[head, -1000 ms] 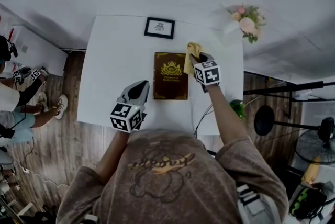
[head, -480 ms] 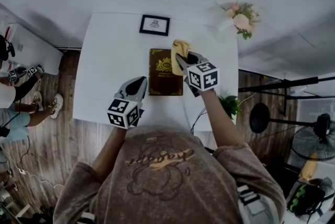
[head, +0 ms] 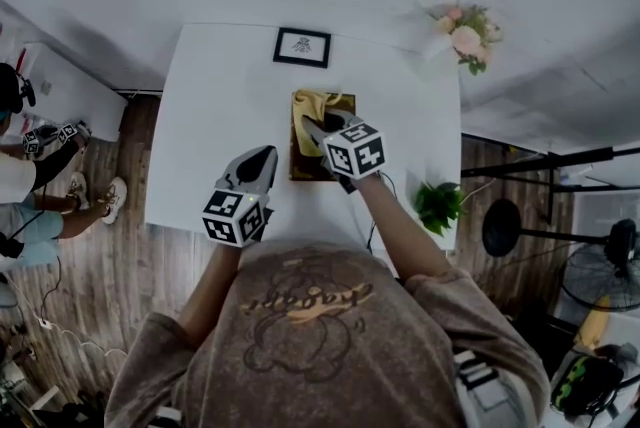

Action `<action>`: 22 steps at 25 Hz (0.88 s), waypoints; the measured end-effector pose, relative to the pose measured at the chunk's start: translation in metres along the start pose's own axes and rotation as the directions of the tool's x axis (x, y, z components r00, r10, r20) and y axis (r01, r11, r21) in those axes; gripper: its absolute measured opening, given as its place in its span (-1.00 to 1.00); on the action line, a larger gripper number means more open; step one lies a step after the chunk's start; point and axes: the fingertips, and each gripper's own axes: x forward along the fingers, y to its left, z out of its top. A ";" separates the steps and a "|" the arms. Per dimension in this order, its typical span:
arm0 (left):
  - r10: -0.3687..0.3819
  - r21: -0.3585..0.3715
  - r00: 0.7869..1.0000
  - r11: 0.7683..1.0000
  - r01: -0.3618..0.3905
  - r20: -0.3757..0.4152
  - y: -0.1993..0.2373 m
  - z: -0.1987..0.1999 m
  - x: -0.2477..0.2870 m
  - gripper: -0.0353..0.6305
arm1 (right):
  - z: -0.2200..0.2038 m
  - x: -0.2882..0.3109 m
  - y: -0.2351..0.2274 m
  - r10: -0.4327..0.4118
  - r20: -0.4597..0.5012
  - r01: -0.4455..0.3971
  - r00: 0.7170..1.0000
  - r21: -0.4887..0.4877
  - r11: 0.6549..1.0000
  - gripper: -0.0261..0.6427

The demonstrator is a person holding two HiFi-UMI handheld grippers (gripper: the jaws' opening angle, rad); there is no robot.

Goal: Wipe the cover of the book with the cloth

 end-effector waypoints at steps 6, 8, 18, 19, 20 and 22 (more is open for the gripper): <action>0.026 -0.008 1.000 1.000 -0.026 0.008 0.006 0.000 -0.006 -0.88 | -0.019 0.024 0.006 0.008 -0.061 -0.009 0.998 -0.012 1.000 -0.73; 0.032 -0.012 0.999 0.999 -0.032 0.009 0.008 0.000 -0.006 -0.88 | -0.030 0.031 0.003 0.002 -0.086 -0.003 0.996 -0.016 1.000 -0.73; 0.062 -0.024 0.998 0.998 -0.062 0.005 0.015 -0.004 -0.013 -0.88 | -0.057 0.043 -0.007 -0.081 -0.105 0.067 0.991 -0.127 0.990 -0.73; 0.061 -0.024 0.998 0.998 -0.061 0.005 0.014 -0.004 -0.013 -0.88 | -0.057 0.043 -0.007 -0.080 -0.101 0.067 0.992 -0.126 0.990 -0.73; 0.060 -0.024 0.998 0.998 -0.059 0.004 0.014 -0.004 -0.012 -0.88 | -0.057 0.044 -0.007 -0.079 -0.099 0.066 0.992 -0.127 0.990 -0.73; 0.054 -0.023 0.999 0.998 -0.054 0.003 0.011 -0.004 -0.010 -0.88 | -0.057 0.044 -0.007 -0.078 -0.098 0.065 0.992 -0.132 0.989 -0.73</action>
